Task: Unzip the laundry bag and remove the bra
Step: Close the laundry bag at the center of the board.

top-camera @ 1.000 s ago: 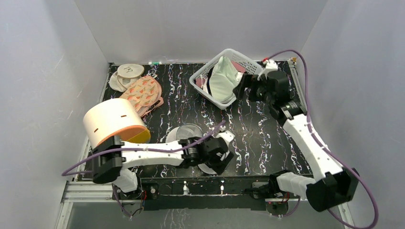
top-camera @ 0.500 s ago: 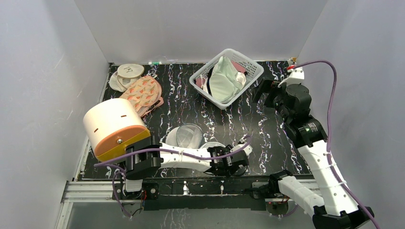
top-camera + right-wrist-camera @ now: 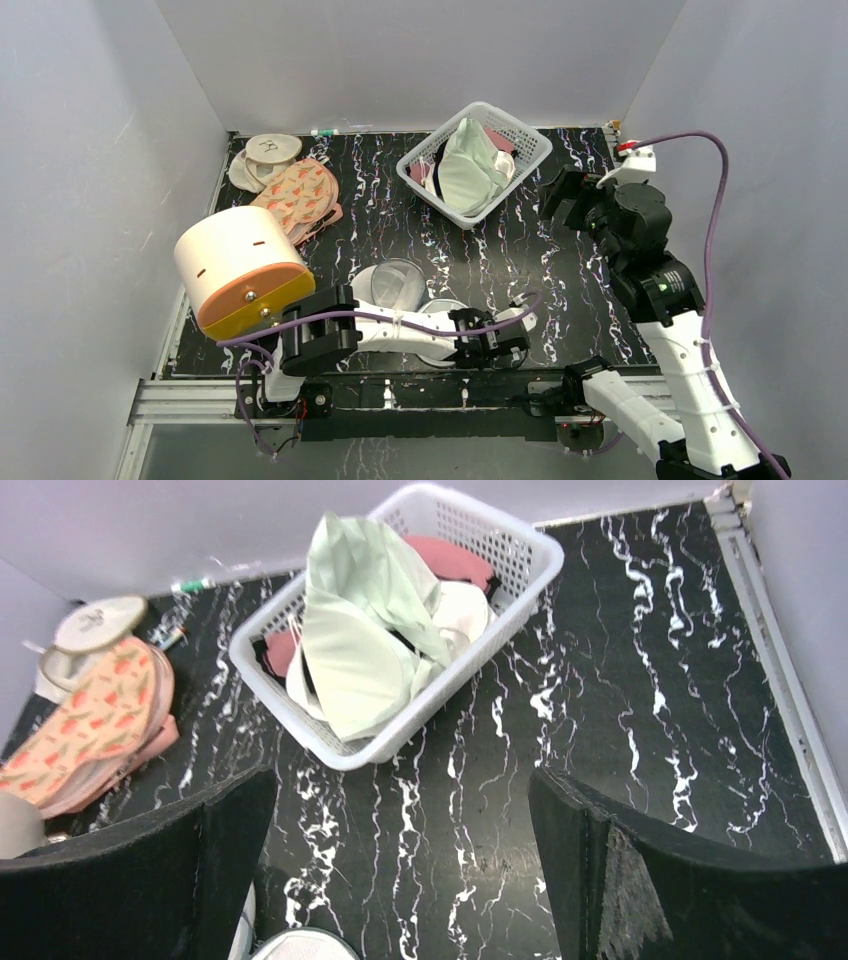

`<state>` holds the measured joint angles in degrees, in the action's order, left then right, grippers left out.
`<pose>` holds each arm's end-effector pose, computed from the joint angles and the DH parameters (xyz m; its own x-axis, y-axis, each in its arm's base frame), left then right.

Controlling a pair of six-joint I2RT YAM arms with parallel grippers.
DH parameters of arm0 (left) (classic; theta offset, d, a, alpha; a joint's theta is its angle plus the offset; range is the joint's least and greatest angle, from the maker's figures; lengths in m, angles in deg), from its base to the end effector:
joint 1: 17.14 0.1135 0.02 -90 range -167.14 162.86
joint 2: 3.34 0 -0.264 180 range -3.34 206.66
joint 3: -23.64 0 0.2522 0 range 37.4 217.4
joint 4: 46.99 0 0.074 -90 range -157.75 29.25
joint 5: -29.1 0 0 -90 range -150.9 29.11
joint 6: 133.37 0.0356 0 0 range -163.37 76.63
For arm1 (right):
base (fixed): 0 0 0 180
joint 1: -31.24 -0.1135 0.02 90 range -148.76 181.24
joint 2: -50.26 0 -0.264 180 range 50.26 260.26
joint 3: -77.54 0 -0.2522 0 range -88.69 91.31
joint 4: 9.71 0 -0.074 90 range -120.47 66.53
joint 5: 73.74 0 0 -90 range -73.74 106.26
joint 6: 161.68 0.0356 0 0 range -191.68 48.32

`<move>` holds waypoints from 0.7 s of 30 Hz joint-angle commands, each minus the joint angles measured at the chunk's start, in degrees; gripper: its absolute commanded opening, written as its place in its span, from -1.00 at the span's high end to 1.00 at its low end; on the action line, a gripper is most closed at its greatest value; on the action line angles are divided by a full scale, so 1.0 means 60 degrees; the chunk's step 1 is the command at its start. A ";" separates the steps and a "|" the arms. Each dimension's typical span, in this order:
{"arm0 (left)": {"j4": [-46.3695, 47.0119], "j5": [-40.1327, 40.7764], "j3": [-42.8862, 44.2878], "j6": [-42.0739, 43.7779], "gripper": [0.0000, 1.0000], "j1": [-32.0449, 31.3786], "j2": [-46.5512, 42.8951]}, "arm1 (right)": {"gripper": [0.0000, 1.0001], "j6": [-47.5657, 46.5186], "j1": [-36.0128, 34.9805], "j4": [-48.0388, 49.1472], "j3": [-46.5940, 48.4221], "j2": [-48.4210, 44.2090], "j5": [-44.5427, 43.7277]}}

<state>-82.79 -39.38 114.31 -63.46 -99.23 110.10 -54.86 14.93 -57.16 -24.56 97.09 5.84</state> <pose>0.0698 -0.4077 0.1667 -0.4177 0.6847 -0.5972 0.8003 0.5885 0.1148 0.1554 0.0388 0.4055 -0.2908 0.2114 -0.9331 -0.0267 0.9731 0.2288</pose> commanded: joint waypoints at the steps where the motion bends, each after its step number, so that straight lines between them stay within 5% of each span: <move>1: -0.0627 -0.0469 0.0321 0.0396 1.00 0.0320 -0.1124 | -0.96 0.0106 0.0055 0.0179 0.1233 -0.0663 -0.0190; 12: 0.1030 -0.2572 0.1259 -0.0102 1.00 0.1401 -0.3810 | -0.96 0.0406 0.0051 0.0544 0.1552 -0.1942 -0.0979; 21: 0.2786 -0.4412 -0.1691 -0.2005 1.00 0.3503 -0.5790 | -0.96 0.0500 0.0040 0.0596 0.1336 -0.1777 -0.0754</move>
<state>-70.18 -57.69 112.43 -68.40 -83.03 78.35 -52.45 14.93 -56.38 -16.47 85.50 0.97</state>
